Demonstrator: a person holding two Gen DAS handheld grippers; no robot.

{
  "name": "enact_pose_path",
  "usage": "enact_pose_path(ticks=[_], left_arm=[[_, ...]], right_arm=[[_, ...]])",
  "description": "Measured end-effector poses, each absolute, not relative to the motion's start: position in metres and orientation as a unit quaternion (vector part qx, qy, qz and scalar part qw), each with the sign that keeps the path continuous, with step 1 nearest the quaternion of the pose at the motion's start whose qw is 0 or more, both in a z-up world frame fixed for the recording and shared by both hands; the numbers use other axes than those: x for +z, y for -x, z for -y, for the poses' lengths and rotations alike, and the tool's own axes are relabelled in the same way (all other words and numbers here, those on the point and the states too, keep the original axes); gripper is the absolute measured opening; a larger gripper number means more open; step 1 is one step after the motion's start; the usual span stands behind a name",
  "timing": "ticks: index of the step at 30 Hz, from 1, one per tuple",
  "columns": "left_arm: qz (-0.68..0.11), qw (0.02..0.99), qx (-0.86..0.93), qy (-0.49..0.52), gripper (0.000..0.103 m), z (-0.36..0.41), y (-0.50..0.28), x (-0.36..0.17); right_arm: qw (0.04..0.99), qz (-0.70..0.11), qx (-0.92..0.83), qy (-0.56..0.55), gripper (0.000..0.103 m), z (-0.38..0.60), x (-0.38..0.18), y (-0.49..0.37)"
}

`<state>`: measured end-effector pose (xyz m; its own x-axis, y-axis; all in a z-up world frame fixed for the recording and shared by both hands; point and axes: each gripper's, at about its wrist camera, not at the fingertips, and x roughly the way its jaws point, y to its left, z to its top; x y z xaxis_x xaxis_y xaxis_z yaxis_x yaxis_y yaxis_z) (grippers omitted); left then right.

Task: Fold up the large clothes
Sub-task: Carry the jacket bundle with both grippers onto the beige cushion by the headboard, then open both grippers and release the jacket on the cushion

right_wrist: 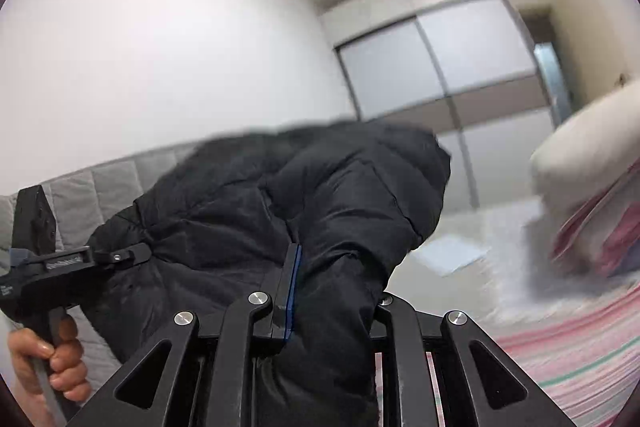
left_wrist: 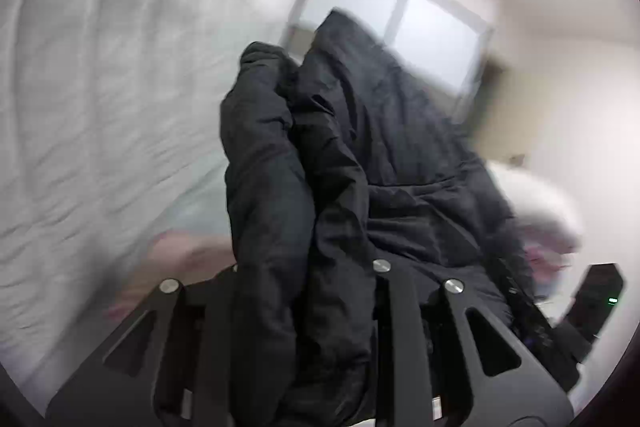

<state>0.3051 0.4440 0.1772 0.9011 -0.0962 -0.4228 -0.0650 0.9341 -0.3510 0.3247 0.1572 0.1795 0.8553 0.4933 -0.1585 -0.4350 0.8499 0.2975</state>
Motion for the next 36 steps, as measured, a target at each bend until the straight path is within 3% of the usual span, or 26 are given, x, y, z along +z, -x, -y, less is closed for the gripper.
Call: enact_pose_path(ticks=[3, 4, 5, 6, 7, 8, 9, 10, 16, 21, 27, 36], left_arm=[[-0.31, 0.929, 0.092, 0.18, 0.037, -0.487, -0.34, 0.095], [-0.348, 0.912, 0.118, 0.18, 0.051, -0.5, -0.351, 0.061], [-0.369, 0.9, 0.13, 0.191, 0.058, -0.513, -0.356, 0.031], [-0.368, 0.892, 0.125, 0.231, 0.067, -0.531, -0.354, 0.004], [-0.351, 0.891, 0.118, 0.264, 0.074, -0.542, -0.348, -0.005], [-0.33, 0.887, 0.109, 0.305, 0.077, -0.554, -0.341, -0.012], [-0.326, 0.883, 0.102, 0.323, 0.079, -0.561, -0.338, -0.014], [-0.324, 0.879, 0.096, 0.336, 0.079, -0.567, -0.337, -0.013], [-0.269, 0.898, 0.128, 0.324, 0.079, -0.558, -0.296, 0.036], [-0.19, 0.917, 0.167, 0.307, 0.079, -0.543, -0.207, 0.073], [-0.198, 0.928, 0.182, 0.259, 0.083, -0.461, -0.09, 0.062], [-0.222, 0.941, 0.202, 0.156, 0.091, -0.325, -0.023, 0.065]], right_arm=[[0.924, -0.247, 0.26, -0.134, 0.024, -0.22, 0.099, -0.375], [0.908, -0.3, 0.262, -0.131, 0.026, -0.235, 0.069, -0.389], [0.883, -0.373, 0.255, -0.122, 0.029, -0.251, 0.03, -0.405], [0.86, -0.421, 0.256, -0.13, 0.041, -0.258, -0.007, -0.415], [0.854, -0.416, 0.272, -0.155, 0.047, -0.253, -0.02, -0.415], [0.856, -0.394, 0.282, -0.18, 0.056, -0.242, -0.025, -0.411], [0.865, -0.38, 0.273, -0.183, 0.076, -0.233, -0.024, -0.407], [0.872, -0.371, 0.267, -0.174, 0.082, -0.227, -0.02, -0.405], [0.887, -0.345, 0.269, -0.146, 0.082, -0.182, 0.007, -0.373], [0.887, -0.343, 0.283, -0.121, 0.082, -0.157, 0.025, -0.326], [0.888, -0.331, 0.311, -0.068, 0.082, -0.13, 0.047, -0.236], [0.898, -0.267, 0.35, 0.009, 0.086, -0.095, 0.077, -0.108]])
